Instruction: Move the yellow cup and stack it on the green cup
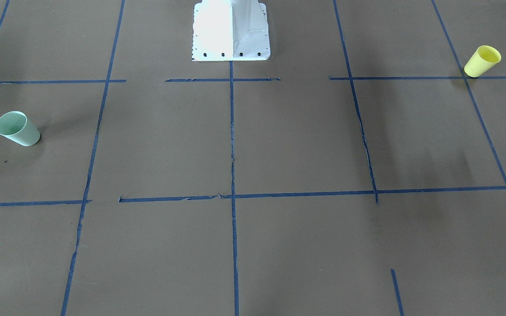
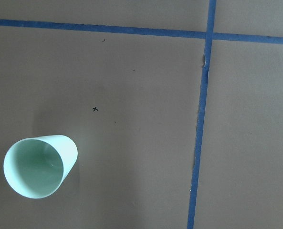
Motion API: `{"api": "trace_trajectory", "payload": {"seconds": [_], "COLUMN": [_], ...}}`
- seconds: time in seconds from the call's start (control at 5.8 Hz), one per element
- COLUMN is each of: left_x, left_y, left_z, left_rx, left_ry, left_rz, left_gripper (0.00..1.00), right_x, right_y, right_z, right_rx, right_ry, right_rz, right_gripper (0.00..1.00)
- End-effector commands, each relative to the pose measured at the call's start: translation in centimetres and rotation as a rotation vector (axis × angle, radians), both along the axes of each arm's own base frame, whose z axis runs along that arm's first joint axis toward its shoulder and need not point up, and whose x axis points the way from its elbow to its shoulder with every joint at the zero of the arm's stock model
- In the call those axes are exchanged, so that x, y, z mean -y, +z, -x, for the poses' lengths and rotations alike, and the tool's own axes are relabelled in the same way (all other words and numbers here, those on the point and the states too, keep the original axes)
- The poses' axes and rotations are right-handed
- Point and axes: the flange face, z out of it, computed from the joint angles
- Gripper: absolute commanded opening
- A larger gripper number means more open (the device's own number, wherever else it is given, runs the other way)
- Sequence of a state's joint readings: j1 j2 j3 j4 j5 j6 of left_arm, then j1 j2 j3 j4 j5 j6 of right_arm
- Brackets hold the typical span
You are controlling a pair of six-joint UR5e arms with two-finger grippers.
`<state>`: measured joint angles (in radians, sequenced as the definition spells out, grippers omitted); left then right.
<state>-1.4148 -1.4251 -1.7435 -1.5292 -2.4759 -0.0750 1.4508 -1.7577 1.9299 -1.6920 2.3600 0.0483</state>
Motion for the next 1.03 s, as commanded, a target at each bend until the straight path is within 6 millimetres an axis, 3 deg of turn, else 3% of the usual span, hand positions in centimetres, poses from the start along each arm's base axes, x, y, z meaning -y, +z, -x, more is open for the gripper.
{"api": "trace_trajectory", "payload": {"seconds": [0.0, 0.17, 0.34, 0.52, 0.69, 0.86], "left_x": [0.3, 0.1, -0.3, -0.9, -2.2, -3.3], "left_y": [-1.2, -2.4, -3.8, -4.1, -4.3, -3.3], "left_z": [-4.1, -8.1, -11.0, -13.5, -17.8, -19.9], "left_rx": [0.066, 0.239, 0.310, 0.395, 0.515, 0.624], "left_ry": [-0.138, -0.215, -0.311, -0.455, -0.590, -0.758], "left_rz": [0.171, 0.224, 0.292, 0.389, 0.422, 0.441], "left_gripper": [1.00, 1.00, 1.00, 1.00, 1.00, 1.00], "right_x": [0.7, 0.7, 0.4, 0.2, 0.2, 0.2], "right_y": [-0.7, -0.5, -0.2, 0.1, 0.1, 0.2], "right_z": [0.1, 0.1, 0.1, 0.1, 0.0, 0.0], "right_rx": [-0.003, -0.010, -0.009, -0.009, -0.011, -0.012], "right_ry": [-0.009, -0.002, 0.000, -0.002, -0.002, -0.005], "right_rz": [-0.034, -0.034, -0.022, -0.017, -0.020, -0.021], "right_gripper": [1.00, 1.00, 1.00, 1.00, 1.00, 1.00]}}
